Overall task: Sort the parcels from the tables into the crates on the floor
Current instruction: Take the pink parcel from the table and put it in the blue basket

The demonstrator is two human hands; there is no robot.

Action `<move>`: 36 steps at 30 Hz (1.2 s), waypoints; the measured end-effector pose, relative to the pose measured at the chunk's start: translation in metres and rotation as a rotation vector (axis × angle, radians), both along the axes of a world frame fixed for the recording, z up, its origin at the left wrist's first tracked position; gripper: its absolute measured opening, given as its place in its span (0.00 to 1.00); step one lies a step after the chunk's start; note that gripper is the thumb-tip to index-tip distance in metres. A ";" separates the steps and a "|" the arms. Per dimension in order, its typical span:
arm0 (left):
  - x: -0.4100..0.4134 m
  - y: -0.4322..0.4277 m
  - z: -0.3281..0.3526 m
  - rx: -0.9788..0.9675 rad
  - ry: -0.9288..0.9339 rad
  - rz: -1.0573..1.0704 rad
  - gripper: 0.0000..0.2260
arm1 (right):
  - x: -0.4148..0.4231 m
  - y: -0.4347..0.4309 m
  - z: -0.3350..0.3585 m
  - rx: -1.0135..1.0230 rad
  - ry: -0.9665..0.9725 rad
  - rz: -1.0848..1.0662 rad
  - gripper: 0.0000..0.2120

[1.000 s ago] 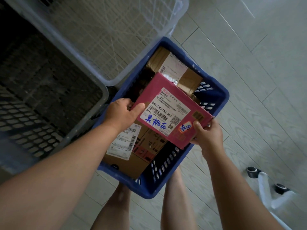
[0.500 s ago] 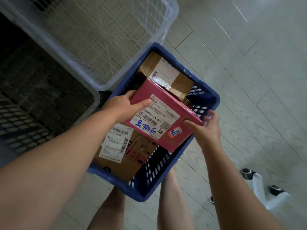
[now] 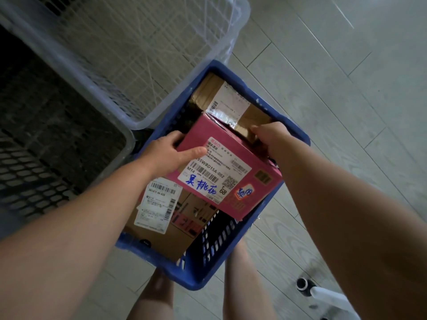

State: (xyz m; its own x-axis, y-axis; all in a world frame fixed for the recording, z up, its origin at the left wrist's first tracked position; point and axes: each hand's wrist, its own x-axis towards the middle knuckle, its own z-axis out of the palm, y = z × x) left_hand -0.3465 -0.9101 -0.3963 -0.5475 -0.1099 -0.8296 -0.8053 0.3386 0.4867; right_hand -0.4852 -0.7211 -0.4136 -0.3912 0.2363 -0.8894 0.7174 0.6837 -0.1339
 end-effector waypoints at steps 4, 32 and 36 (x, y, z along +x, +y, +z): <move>0.000 -0.001 -0.004 -0.005 -0.015 0.003 0.53 | 0.001 0.002 -0.010 0.056 0.050 -0.075 0.09; -0.013 0.018 -0.023 -0.286 -0.043 0.030 0.44 | 0.070 0.038 0.009 -0.092 0.306 0.238 0.22; -0.015 0.038 -0.003 -0.472 0.295 -0.253 0.35 | 0.113 0.032 0.011 -0.015 0.407 -0.090 0.40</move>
